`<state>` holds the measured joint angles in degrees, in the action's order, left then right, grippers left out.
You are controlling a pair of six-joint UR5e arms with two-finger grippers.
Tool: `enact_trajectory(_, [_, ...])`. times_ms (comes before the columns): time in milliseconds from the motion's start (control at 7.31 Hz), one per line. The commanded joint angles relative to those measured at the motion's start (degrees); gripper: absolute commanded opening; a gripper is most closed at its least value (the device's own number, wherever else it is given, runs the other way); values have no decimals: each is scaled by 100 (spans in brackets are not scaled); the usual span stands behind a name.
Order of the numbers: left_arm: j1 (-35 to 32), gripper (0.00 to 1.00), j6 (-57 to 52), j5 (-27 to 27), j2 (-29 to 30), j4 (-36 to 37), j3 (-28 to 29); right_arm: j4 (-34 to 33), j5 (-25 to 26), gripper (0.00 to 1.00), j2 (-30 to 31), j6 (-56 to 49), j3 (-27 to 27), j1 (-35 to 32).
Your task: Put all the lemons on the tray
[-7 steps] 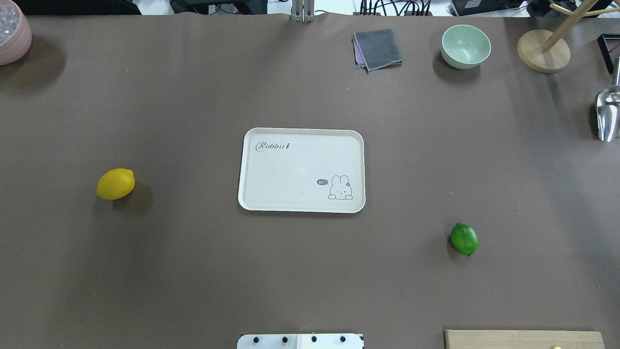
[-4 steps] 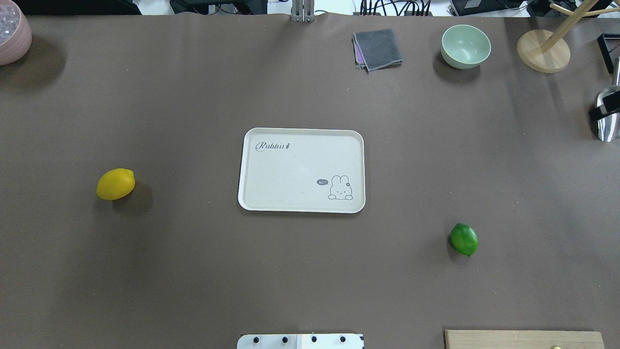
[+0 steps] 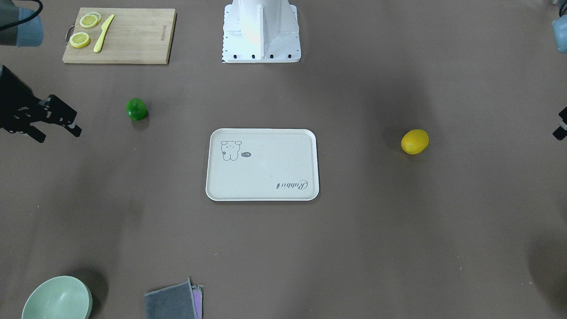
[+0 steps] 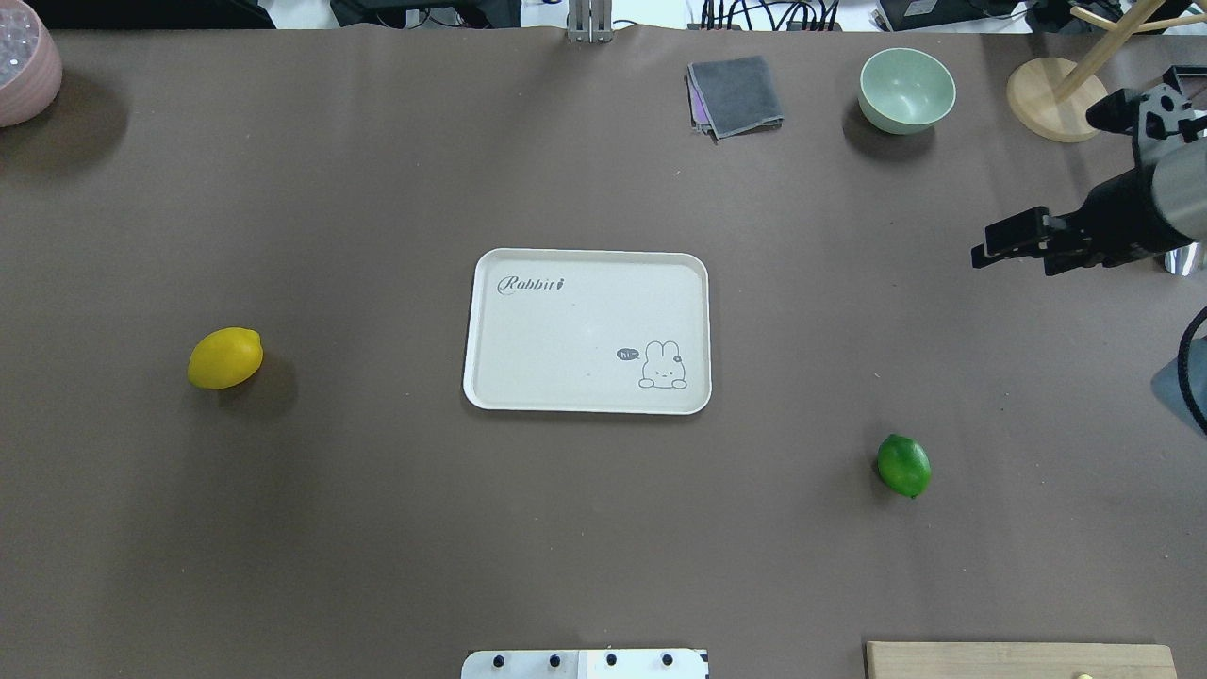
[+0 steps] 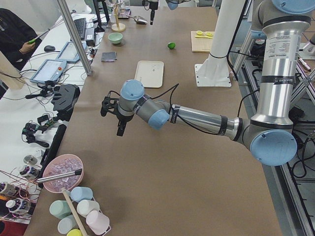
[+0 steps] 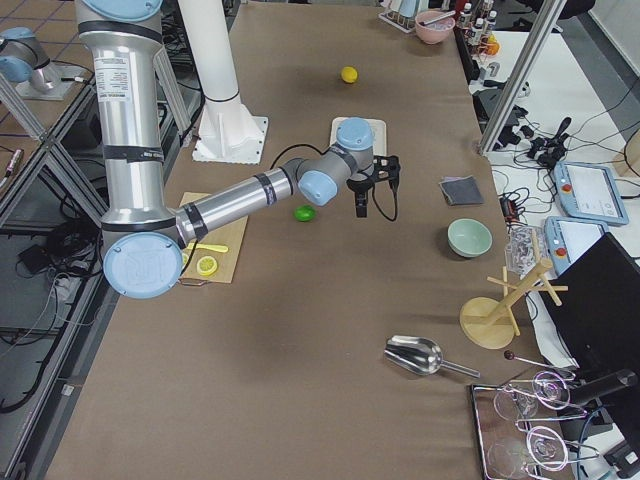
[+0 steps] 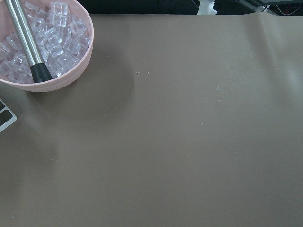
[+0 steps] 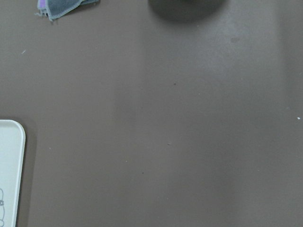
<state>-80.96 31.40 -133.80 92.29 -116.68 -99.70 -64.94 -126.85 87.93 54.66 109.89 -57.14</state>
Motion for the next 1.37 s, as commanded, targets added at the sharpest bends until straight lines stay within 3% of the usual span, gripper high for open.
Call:
enact_trajectory(0, [159,98,182,3,61,-126,-6,480,450,100,163,509,6,911])
enact_trajectory(274, [177,98,191,3,52,-293,3,500,1245,100,163,1176,15,1842])
enact_trajectory(821, [169,98,208,-15,-17,-477,-24,491,1312,100,707,1161,401,2320])
enact_trajectory(1231, [169,98,200,-32,-18,-513,-32,447,1530,100,744,1169,306,2759])
